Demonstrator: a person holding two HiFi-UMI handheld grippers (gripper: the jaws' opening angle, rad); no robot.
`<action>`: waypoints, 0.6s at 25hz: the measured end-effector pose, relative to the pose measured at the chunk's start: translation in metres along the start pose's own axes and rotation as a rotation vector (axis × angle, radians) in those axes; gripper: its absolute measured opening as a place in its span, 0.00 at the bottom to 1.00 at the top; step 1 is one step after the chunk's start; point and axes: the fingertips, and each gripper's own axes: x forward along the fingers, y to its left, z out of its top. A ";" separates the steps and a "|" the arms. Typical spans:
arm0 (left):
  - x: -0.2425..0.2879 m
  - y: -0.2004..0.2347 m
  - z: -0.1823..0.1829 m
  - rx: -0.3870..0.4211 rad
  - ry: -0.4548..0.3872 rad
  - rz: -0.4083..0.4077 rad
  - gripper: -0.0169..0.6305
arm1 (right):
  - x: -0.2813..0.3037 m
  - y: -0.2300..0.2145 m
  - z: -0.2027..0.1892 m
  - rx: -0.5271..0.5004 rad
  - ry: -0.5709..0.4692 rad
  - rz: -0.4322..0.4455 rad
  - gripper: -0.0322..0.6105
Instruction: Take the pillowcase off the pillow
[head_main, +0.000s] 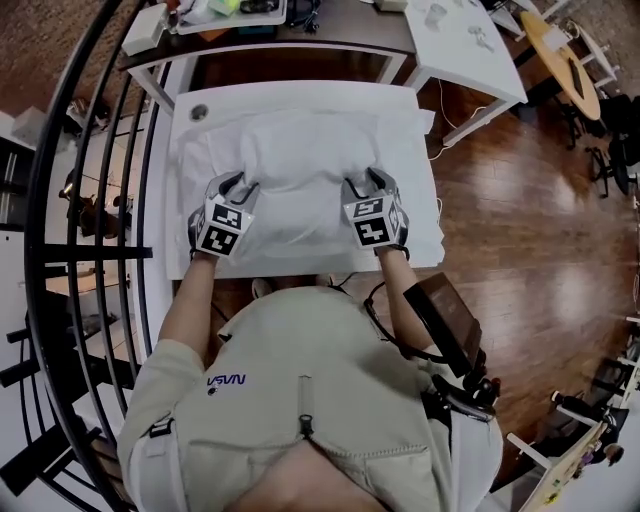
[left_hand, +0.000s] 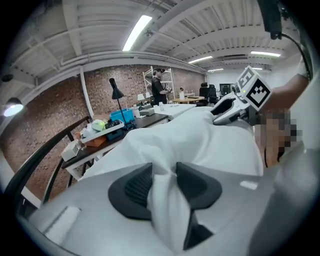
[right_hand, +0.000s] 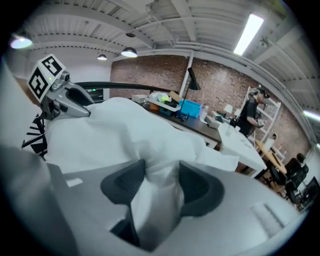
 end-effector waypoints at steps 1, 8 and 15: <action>0.008 0.005 0.004 0.009 -0.002 0.009 0.28 | 0.008 -0.004 0.003 -0.006 0.002 -0.007 0.39; 0.023 0.012 0.011 0.019 -0.036 0.040 0.28 | 0.028 -0.013 0.004 0.001 0.017 0.024 0.40; -0.044 0.014 0.040 -0.197 -0.307 0.196 0.11 | 0.003 -0.024 0.009 0.065 -0.068 0.075 0.41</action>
